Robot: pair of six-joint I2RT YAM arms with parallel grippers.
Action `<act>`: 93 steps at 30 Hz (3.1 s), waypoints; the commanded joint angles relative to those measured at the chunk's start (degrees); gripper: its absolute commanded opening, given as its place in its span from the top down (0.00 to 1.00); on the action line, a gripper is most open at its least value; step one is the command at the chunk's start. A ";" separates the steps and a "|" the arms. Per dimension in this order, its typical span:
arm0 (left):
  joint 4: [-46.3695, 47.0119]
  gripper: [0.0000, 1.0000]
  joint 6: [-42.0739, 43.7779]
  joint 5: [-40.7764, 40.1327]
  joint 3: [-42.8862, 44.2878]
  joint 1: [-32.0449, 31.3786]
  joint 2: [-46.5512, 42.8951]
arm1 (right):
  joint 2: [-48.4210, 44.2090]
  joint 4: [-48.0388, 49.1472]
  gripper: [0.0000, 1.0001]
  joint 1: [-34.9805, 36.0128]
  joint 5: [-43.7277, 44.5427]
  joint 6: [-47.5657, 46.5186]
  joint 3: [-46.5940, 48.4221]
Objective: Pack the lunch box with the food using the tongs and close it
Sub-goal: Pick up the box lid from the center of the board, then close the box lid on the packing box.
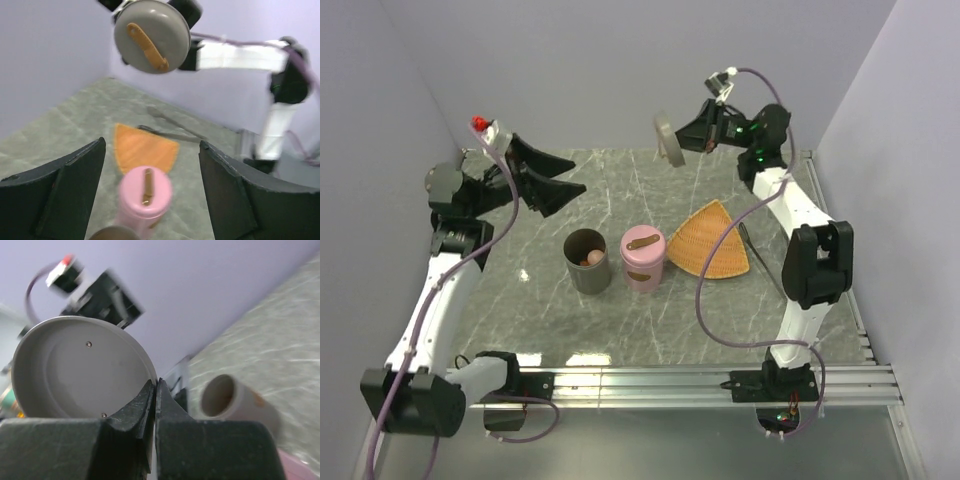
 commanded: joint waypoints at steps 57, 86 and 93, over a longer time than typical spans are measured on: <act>23.78 0.48 -38.41 -14.70 -3.69 -17.94 1.94 | -10.23 14.18 1.00 19.33 9.02 1.01 -10.70; 12.09 0.83 -32.80 -16.90 -1.67 -18.11 3.17 | -13.13 -10.69 1.00 21.17 12.80 -20.87 -7.45; 5.69 1.00 -27.98 -17.43 -2.28 -18.11 1.94 | -12.08 -13.85 0.71 21.00 12.10 -21.13 -6.49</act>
